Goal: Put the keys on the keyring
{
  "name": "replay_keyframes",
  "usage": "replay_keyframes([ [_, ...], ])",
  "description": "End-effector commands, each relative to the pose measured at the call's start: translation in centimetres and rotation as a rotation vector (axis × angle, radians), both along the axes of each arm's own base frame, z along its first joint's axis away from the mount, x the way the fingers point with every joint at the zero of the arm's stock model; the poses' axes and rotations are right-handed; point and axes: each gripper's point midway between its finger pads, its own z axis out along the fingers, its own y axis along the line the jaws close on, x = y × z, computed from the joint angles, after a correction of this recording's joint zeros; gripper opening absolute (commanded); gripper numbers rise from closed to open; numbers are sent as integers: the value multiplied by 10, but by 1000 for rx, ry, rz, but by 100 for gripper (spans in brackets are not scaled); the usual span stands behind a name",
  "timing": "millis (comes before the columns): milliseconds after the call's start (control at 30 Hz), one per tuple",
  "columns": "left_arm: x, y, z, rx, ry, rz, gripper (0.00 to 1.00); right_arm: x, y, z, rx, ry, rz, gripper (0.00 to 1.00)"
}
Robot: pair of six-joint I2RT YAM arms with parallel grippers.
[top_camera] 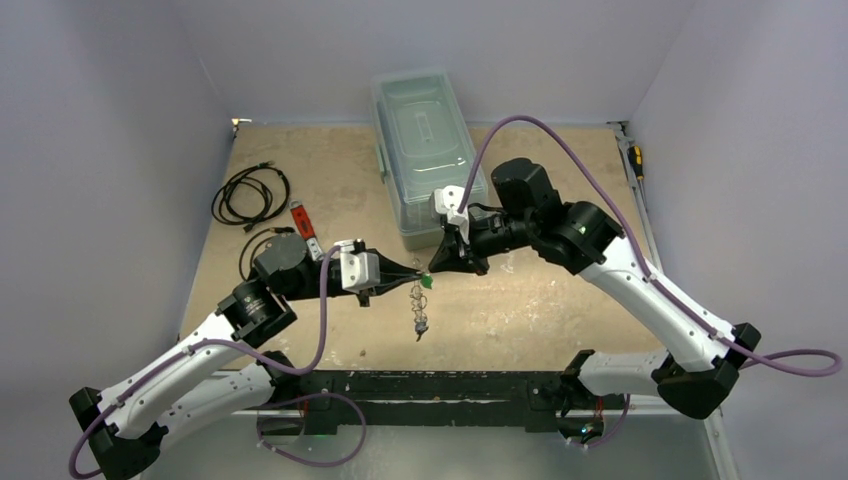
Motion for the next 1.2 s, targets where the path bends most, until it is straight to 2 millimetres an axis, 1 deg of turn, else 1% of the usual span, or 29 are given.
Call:
replay_keyframes([
  [0,7,3,19,-58,-47,45,0,-6,-4,12,56,-26,2,0],
  [400,14,5,25,-90,-43,90,0,-11,-4,0,90,1,-7,0],
  [600,16,4,26,-102,-40,95,0,-8,-4,-9,85,8,-22,0],
  [800,17,5,28,-108,-41,104,0,-5,-7,-7,87,-5,-50,0],
  [933,16,5,31,-120,-46,104,0,-4,-8,-10,81,6,-60,5],
  [967,16,5,31,-119,-45,102,0,-3,-7,-11,79,11,-67,11],
  [1067,16,5,31,-119,-45,100,0,3,-7,-8,81,-2,-99,45],
  [1100,15,6,32,-122,-48,98,0,5,-8,-5,85,-11,-114,62],
  [1133,15,6,32,-122,-50,100,0,7,-8,-1,95,-21,-128,72],
  [1167,14,7,33,-124,-53,97,0,8,-9,4,110,-34,-139,76],
])
